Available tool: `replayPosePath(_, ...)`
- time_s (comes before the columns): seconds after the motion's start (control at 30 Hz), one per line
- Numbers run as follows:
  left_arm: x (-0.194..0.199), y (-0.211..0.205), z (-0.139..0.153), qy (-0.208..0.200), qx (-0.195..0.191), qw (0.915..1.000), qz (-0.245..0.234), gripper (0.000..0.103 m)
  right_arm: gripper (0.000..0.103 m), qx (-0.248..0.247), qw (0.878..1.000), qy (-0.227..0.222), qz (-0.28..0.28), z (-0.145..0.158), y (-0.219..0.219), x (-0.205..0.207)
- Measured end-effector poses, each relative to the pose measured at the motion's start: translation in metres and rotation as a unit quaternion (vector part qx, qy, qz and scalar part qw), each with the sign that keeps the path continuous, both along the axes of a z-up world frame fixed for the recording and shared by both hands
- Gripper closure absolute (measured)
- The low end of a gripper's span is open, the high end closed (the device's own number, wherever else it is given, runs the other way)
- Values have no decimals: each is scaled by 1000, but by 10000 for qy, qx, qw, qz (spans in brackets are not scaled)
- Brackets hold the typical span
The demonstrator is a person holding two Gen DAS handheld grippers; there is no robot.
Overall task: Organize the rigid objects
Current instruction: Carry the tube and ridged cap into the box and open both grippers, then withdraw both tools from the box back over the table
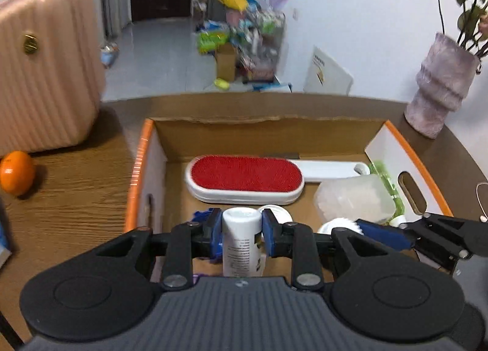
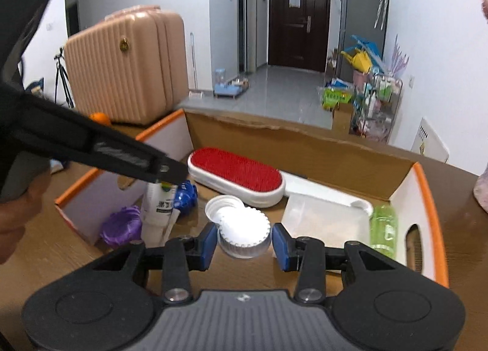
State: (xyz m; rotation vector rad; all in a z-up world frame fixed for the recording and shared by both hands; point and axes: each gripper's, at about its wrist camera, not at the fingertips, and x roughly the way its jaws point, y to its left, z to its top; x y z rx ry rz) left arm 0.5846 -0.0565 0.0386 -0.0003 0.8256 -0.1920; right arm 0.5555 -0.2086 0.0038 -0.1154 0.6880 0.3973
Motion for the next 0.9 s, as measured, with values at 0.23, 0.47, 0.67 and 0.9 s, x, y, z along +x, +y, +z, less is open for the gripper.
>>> replayPosePath(0.23,34,-9,-29,464,168,9988,-8,47,61,-136,9999,16,-7,-6,9,13)
replayPosePath(0.47,32,6,-20,278,-13,9994,210,40,52,121,9993,-250,-249,27,-15,1)
replayPosePath(0.67,-3,26,25,-102,-145,9993,338,34,52,123,9977,-533,-412,65,-40,-33)
replayPosePath(0.9,-101,35,76,-852,-27,9960,279,26,47,225,9941,-990,-389,99,-61,-118)
